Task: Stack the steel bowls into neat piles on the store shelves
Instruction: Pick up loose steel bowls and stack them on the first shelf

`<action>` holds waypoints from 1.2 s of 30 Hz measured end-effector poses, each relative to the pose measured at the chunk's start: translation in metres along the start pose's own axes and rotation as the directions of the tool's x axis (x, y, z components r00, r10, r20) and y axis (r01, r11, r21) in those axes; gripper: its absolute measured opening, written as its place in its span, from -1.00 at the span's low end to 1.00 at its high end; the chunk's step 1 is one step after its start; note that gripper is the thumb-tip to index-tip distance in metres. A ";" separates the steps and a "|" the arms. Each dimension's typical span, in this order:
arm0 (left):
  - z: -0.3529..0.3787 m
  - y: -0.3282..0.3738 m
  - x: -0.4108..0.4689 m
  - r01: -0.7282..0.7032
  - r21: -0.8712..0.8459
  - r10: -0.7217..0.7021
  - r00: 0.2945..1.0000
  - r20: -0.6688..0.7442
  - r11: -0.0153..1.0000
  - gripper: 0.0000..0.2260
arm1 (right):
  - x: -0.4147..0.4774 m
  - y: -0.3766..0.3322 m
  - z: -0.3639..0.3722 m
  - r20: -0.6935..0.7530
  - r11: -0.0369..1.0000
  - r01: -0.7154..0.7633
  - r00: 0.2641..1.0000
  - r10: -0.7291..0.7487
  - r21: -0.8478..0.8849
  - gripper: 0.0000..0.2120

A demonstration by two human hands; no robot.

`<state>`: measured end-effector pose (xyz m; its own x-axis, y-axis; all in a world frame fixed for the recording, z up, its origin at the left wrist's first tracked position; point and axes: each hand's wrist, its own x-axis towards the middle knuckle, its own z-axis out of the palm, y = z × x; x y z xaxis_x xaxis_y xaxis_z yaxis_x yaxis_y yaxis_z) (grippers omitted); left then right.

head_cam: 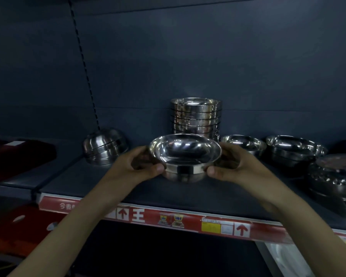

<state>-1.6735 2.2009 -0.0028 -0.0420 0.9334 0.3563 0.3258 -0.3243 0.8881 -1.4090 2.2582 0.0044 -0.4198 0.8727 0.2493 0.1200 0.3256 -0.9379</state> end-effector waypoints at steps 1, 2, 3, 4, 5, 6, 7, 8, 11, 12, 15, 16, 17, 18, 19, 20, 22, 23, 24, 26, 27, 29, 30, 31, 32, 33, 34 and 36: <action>-0.001 0.006 0.004 -0.020 -0.005 0.020 1.000 -0.018 1.000 -0.61 | 0.001 -0.008 -0.002 -0.009 1.000 0.024 1.000 -0.024 0.009 -0.36; -0.003 0.013 0.009 -0.036 -0.007 0.036 0.999 -0.031 0.999 -0.59 | 0.003 -0.015 -0.003 -0.023 0.998 0.052 0.998 -0.051 0.020 -0.42; -0.004 0.018 0.015 -0.047 -0.011 0.046 0.998 -0.042 0.999 -0.54 | 0.006 -0.023 -0.005 -0.041 0.997 0.076 0.996 -0.075 0.031 -0.47; -0.006 0.024 0.021 -0.061 -0.023 0.060 0.997 -0.045 0.998 -0.50 | 0.009 -0.029 -0.007 -0.061 0.994 0.098 0.994 -0.096 0.042 -0.50; -0.007 0.030 0.026 -0.076 -0.046 0.074 0.996 -0.045 0.996 -0.48 | 0.013 -0.035 -0.010 -0.082 0.992 0.112 0.991 -0.107 0.059 -0.51; -0.008 0.036 0.032 -0.089 -0.066 0.086 0.995 -0.042 0.994 -0.48 | 0.017 -0.042 -0.012 -0.100 0.989 0.124 0.988 -0.116 0.077 -0.53; -0.009 0.042 0.038 -0.097 -0.077 0.095 0.995 -0.041 0.992 -0.50 | 0.020 -0.048 -0.014 -0.115 0.987 0.137 0.985 -0.126 0.089 -0.54; -0.009 0.049 0.044 -0.110 -0.073 0.107 0.993 -0.042 0.991 -0.54 | 0.024 -0.054 -0.016 -0.133 0.984 0.153 0.981 -0.140 0.093 -0.55; -0.009 0.067 0.061 -0.148 -0.070 0.143 0.987 -0.068 0.987 -0.67 | 0.038 -0.071 -0.021 -0.203 0.972 0.210 0.962 -0.184 0.110 -0.49; -0.008 0.072 0.067 -0.156 -0.082 0.148 0.985 -0.087 0.984 -0.71 | 0.044 -0.074 -0.022 -0.226 0.969 0.222 0.955 -0.194 0.105 -0.42; -0.003 0.082 0.085 -0.169 -0.103 0.154 0.978 -0.144 0.980 -0.79 | 0.064 -0.082 -0.027 -0.276 0.969 0.226 0.942 -0.192 0.099 -0.33; -0.001 0.083 0.091 -0.171 -0.104 0.153 0.975 -0.160 0.980 -0.78 | 0.070 -0.083 -0.029 -0.275 0.969 0.227 0.942 -0.192 0.102 -0.39; 0.000 0.084 0.098 -0.168 -0.101 0.149 0.974 -0.172 0.981 -0.76 | 0.076 -0.084 -0.031 -0.269 0.968 0.227 0.944 -0.193 0.103 -0.47; 0.002 0.084 0.104 -0.163 -0.099 0.144 0.973 -0.179 0.982 -0.76 | 0.082 -0.084 -0.032 -0.262 0.968 0.229 0.945 -0.197 0.099 -0.54; 0.003 0.084 0.109 -0.159 -0.096 0.139 0.973 -0.182 0.983 -0.78 | 0.087 -0.085 -0.033 -0.261 0.969 0.228 0.945 -0.197 0.092 -0.59; 0.005 0.084 0.115 -0.157 -0.092 0.139 0.974 -0.179 0.983 -0.80 | 0.092 -0.085 -0.034 -0.264 0.970 0.228 0.944 -0.199 0.085 -0.62; 0.007 0.081 0.126 -0.155 -0.069 0.142 0.976 -0.163 0.985 -0.86 | 0.102 -0.084 -0.036 -0.269 0.971 0.227 0.942 -0.199 0.074 -0.72; 0.008 0.080 0.131 -0.154 -0.058 0.143 0.978 -0.151 0.986 -0.88 | 0.107 -0.084 -0.037 -0.266 0.973 0.223 0.943 -0.199 0.065 -0.78; 0.010 0.078 0.136 -0.153 -0.055 0.143 0.980 -0.141 0.987 -0.88 | 0.111 -0.083 -0.038 -0.262 0.974 0.220 0.944 -0.200 0.049 -0.84; 0.012 0.072 0.143 -0.150 -0.053 0.142 0.981 -0.129 0.987 -0.87 | 0.119 -0.078 -0.038 -0.257 0.978 0.208 0.946 -0.195 0.024 -0.89; 0.013 0.069 0.147 -0.147 -0.043 0.141 0.982 -0.123 0.988 -0.86 | 0.122 -0.076 -0.038 -0.259 0.980 0.199 0.947 -0.188 0.016 -0.87; 0.015 0.061 0.153 -0.138 -0.025 0.135 0.984 -0.115 0.990 -0.84 | 0.128 -0.070 -0.037 -0.266 0.982 0.189 0.947 -0.181 0.006 -0.83; 0.016 0.058 0.156 -0.137 -0.024 0.133 0.984 -0.117 0.990 -0.83 | 0.130 -0.067 -0.037 -0.267 0.982 0.187 0.947 -0.179 0.003 -0.83; 0.016 0.056 0.159 -0.133 -0.023 0.130 0.984 -0.120 0.991 -0.82 | 0.132 -0.064 -0.038 -0.268 0.983 0.183 0.947 -0.176 0.002 -0.84; 0.017 0.054 0.161 -0.128 -0.024 0.124 0.985 -0.123 0.991 -0.81 | 0.135 -0.062 -0.038 -0.266 0.984 0.180 0.948 -0.173 0.002 -0.85; 0.018 0.052 0.162 -0.122 -0.026 0.118 0.985 -0.125 0.992 -0.81 | 0.137 -0.060 -0.038 -0.264 0.984 0.176 0.949 -0.170 0.001 -0.88; 0.019 0.050 0.163 -0.118 -0.031 0.113 0.986 -0.125 0.993 -0.83 | 0.138 -0.058 -0.038 -0.262 0.985 0.175 0.950 -0.169 -0.001 -0.91; 0.022 0.046 0.165 -0.101 -0.046 0.095 0.988 -0.123 0.994 -0.86 | 0.140 -0.054 -0.038 -0.260 0.985 0.173 0.951 -0.167 -0.001 -0.91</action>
<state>-1.6449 2.3433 0.0904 -0.1263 0.8725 0.4720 0.2850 -0.4238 0.8597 -1.4402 2.3769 0.0996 -0.1849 0.8702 0.4568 0.0468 0.4720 -0.8803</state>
